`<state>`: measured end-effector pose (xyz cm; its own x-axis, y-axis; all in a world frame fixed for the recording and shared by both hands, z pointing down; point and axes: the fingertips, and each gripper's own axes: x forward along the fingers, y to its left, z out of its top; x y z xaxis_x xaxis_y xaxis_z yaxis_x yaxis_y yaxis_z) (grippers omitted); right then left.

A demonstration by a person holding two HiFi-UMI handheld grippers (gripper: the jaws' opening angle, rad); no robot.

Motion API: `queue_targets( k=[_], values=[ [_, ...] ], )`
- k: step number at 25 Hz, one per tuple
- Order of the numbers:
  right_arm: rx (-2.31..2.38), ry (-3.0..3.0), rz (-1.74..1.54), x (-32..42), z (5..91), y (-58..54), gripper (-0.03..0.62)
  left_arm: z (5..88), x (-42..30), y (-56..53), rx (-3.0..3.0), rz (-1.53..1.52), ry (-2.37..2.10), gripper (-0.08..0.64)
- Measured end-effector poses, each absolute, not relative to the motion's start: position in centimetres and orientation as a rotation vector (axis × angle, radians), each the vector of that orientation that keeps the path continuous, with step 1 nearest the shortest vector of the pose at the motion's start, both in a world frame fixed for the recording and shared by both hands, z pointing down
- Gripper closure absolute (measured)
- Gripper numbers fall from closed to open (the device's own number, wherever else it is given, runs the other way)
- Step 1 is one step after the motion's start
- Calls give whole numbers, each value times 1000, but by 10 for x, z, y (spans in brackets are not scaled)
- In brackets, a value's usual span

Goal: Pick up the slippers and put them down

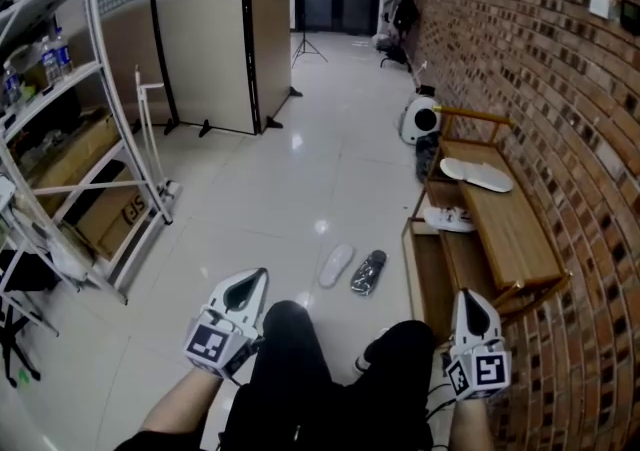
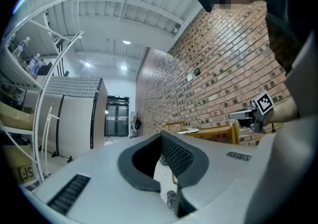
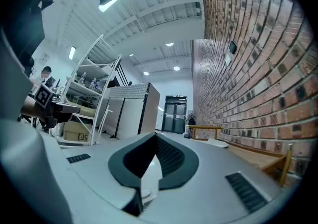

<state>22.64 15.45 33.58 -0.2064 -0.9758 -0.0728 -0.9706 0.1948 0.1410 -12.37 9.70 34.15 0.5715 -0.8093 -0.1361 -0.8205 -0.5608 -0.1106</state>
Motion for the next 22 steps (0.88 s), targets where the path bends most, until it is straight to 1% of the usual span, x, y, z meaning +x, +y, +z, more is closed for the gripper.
queue_targets(
  k=[6, 16, 22],
  values=[
    [1979, -2406, -215, 224, 337, 145, 584, 339, -129, 86, -2609, 104, 1433, 558],
    [1949, -2441, -171, 210, 337, 90, 584, 336, -96, 37, -2646, 84, 1385, 558],
    [1909, -2481, -177, 191, 334, 40, 583, 329, -59, -7, -2651, 81, 1363, 557]
  ],
)
